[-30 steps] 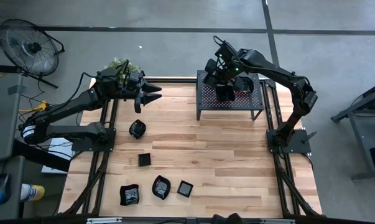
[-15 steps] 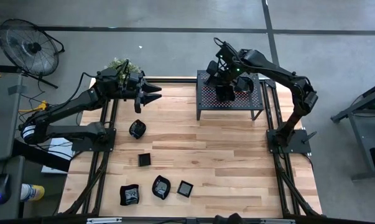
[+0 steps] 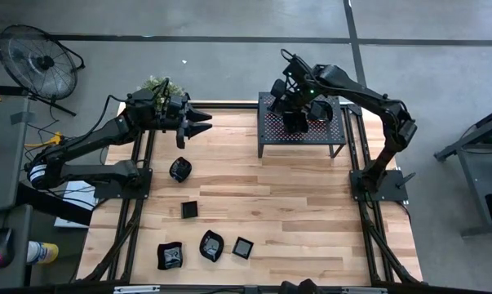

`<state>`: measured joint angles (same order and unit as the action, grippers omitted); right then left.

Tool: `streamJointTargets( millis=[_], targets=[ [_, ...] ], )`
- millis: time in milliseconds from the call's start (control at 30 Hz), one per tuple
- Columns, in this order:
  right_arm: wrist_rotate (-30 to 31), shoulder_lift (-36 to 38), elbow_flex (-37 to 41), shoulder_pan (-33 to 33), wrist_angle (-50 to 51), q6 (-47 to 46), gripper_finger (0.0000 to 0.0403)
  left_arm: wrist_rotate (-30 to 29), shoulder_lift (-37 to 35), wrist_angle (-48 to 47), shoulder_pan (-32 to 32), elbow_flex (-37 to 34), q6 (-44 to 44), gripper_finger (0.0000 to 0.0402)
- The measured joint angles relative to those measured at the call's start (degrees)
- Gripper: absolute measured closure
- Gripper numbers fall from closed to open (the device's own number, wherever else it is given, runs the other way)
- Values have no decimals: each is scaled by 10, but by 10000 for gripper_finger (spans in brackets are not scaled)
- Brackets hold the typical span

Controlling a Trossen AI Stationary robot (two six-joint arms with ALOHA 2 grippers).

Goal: Pick & Place Mini shaped plates
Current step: Stack the black square plate on top of the black square plates on the shelf

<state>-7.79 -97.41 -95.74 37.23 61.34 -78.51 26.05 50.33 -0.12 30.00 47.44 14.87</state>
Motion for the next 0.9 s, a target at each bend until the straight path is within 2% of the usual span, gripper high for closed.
streamJointTargets(
  millis=[400,900],
  targets=[
    [6,0,0,7,-32,3,402,-1,0,0,0,0,0,227],
    [-6,-10,0,6,-20,15,402,-3,0,0,0,0,0,227]
  ],
)
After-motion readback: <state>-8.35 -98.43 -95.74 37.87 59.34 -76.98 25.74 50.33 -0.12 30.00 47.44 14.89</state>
